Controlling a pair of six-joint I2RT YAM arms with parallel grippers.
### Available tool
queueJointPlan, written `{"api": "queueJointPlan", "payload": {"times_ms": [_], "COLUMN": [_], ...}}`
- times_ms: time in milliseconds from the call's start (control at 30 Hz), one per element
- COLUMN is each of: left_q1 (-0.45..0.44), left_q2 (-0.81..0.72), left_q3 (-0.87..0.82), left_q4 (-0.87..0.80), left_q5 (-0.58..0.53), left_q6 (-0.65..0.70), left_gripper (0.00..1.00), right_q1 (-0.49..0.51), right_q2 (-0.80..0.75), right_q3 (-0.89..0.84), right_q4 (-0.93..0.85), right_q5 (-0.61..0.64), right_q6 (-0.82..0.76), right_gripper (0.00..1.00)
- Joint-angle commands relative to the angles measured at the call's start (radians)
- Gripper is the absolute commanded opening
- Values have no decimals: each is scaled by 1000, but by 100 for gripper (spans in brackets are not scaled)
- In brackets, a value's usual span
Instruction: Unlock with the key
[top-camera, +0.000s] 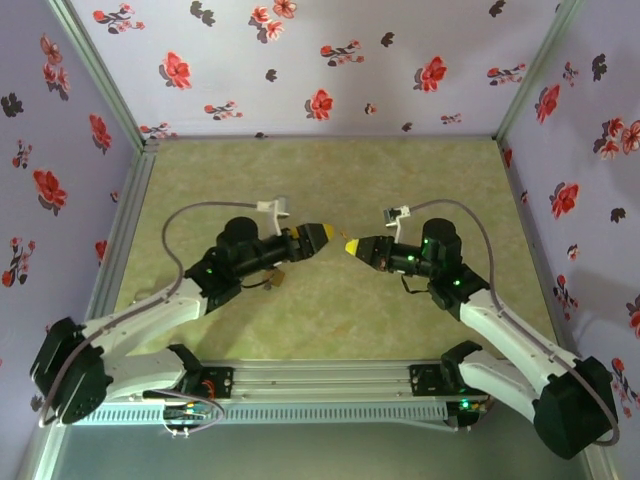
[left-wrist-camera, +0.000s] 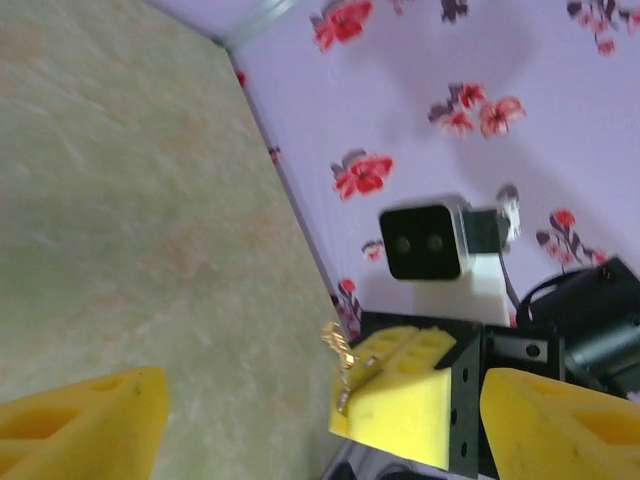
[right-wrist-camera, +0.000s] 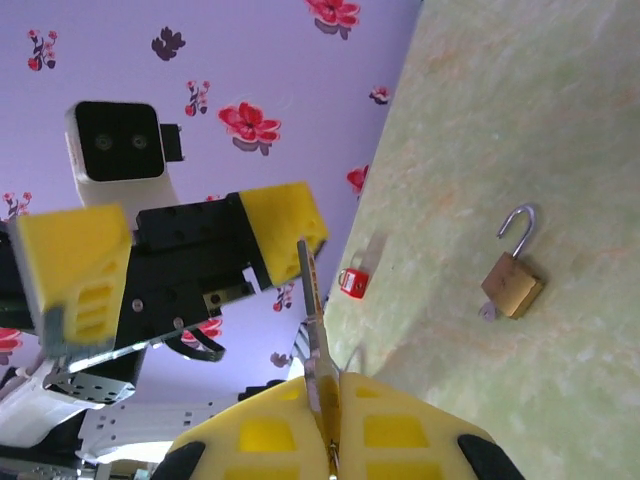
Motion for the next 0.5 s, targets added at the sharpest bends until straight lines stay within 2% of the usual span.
{"api": "queueJointPlan", "payload": {"times_ms": [0, 167, 300, 467], "left_q1": [-36, -71, -79, -72], "left_q2": [53, 118, 150, 142], "left_q3": [42, 37, 50, 35], "left_q4": [158, 258, 268, 245], "left_q5": [57, 63, 62, 5], "left_q6": [13, -27, -37, -45], "left_gripper": [79, 74, 67, 60], "right_q1": [14, 20, 28, 39], "right_q2": [7, 21, 31, 28], "right_q3": [26, 11, -2, -11], "right_q4": [80, 137, 186, 190], "right_q5": [-2, -4, -5, -6], "right_q6": [35, 78, 107, 109], "right_gripper": [0, 0, 0, 0]}}
